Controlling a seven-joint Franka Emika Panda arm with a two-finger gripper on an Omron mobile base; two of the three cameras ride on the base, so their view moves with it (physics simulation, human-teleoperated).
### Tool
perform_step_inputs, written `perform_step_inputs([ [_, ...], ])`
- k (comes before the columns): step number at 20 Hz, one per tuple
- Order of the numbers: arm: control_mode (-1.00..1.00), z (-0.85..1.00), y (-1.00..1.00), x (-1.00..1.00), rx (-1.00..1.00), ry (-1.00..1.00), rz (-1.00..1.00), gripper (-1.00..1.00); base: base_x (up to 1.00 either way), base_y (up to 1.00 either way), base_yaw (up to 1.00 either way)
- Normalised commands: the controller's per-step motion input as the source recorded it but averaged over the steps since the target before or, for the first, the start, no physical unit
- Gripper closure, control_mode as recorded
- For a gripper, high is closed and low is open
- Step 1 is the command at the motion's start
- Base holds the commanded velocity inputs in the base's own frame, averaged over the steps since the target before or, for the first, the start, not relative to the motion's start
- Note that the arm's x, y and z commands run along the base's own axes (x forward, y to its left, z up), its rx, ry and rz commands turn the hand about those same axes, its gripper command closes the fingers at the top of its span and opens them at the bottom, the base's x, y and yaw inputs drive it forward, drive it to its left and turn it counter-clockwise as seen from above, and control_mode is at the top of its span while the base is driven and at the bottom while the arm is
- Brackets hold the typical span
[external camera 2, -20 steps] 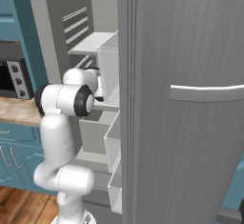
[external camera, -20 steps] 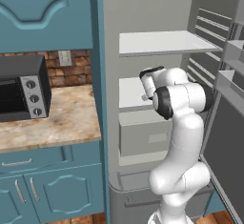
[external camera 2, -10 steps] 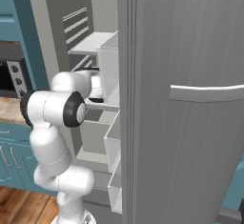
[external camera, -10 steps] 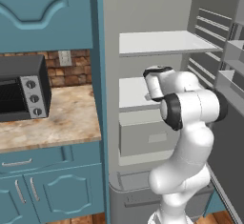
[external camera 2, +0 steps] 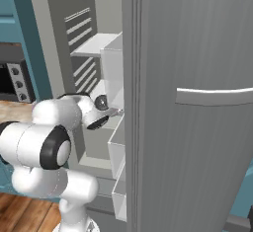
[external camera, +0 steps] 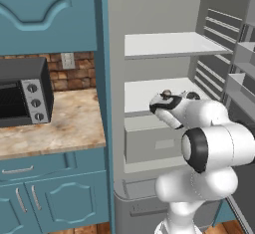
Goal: Move the tangerine and bar from the top shelf to the second highest shelf to make space. Then, place the pitcher from the counter on the cleared top shelf.
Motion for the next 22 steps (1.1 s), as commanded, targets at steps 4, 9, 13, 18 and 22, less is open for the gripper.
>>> perform_step_inputs([
  [4,-1.0,1.0,0.0,-0.41,-0.03,0.13,0.0,-1.0,0.0,0.0,0.0],
  [9,-1.0,1.0,0.01,-0.54,-0.05,0.11,0.0,-1.0,0.0,0.0,0.0],
  [13,-1.0,0.34,0.19,-0.48,-0.02,0.12,-0.03,-1.0,0.0,0.0,0.0],
  [18,-1.0,0.04,0.23,-0.76,0.18,-0.06,-0.12,-1.0,0.0,0.0,0.0],
  [22,-1.0,0.02,0.34,-0.82,0.29,-0.19,-0.2,-1.0,0.0,0.0,0.0],
])
